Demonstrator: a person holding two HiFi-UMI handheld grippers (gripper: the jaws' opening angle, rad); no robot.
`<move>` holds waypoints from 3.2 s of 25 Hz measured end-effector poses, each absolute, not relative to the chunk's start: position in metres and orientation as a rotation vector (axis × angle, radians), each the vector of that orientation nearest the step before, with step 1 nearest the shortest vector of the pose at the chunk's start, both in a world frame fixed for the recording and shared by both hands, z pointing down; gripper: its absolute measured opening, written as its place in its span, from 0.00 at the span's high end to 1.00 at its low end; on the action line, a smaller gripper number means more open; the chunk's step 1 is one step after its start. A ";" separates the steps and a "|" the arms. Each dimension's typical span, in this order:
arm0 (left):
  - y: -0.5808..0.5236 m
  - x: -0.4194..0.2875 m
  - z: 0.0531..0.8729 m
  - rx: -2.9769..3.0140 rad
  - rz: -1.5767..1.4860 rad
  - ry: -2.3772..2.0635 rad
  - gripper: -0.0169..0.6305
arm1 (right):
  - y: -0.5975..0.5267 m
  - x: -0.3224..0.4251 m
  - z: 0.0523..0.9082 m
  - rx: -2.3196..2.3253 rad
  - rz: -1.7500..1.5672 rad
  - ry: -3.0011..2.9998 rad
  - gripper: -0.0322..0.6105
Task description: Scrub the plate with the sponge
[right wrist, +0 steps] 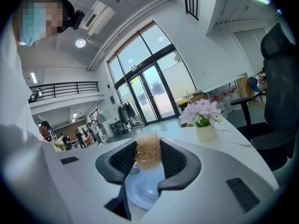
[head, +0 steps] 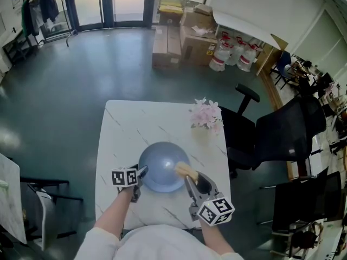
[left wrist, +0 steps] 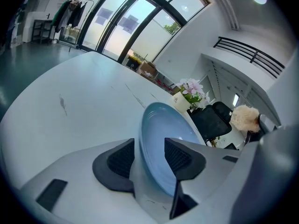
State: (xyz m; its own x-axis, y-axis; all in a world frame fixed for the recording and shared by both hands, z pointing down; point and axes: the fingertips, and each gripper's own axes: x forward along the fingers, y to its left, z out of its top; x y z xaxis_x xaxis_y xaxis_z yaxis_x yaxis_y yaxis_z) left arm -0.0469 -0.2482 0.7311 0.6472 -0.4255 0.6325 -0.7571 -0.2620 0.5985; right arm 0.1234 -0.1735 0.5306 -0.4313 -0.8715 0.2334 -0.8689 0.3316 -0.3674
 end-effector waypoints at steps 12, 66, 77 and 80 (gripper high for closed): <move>-0.241 -0.050 0.746 1.835 0.495 -0.950 0.85 | -0.169 0.131 0.532 -1.689 -0.713 2.561 0.72; -0.229 -0.061 0.554 2.055 -0.125 -1.089 0.91 | -0.167 0.058 0.489 -1.460 -0.331 2.911 0.72; -0.218 -0.055 0.545 2.092 -0.119 -1.077 0.91 | -0.188 0.062 0.474 -1.492 -0.195 2.947 0.72; -0.217 -0.056 0.544 2.087 -0.131 -1.078 0.91 | -0.193 0.077 0.470 -1.552 -0.186 2.913 0.72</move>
